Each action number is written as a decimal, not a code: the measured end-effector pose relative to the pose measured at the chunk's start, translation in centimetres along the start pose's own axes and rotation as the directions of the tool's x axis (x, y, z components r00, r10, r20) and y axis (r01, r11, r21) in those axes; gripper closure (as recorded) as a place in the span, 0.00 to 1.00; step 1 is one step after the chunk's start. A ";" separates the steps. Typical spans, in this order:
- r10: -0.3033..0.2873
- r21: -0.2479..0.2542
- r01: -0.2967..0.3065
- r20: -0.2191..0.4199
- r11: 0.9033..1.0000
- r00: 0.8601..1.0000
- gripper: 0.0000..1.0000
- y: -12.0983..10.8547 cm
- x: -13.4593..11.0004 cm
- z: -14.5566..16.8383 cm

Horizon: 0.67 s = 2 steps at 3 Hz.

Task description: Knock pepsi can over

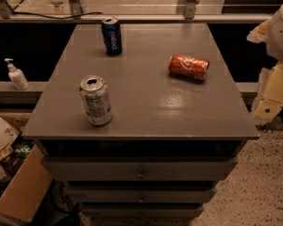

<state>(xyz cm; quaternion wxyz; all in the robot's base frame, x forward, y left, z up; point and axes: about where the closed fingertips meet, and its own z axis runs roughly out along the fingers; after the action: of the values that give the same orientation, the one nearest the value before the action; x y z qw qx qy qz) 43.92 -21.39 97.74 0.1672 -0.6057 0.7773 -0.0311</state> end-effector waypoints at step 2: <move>-0.048 0.013 0.046 0.145 0.999 0.988 0.00 -1.0 -5.0 3.2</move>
Offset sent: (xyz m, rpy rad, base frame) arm 0.0615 0.0913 -0.0313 0.2215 -0.1090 0.1342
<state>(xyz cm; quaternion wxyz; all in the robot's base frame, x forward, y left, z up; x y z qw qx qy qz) 46.85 -16.34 96.04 0.2255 -0.6237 0.7485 0.0056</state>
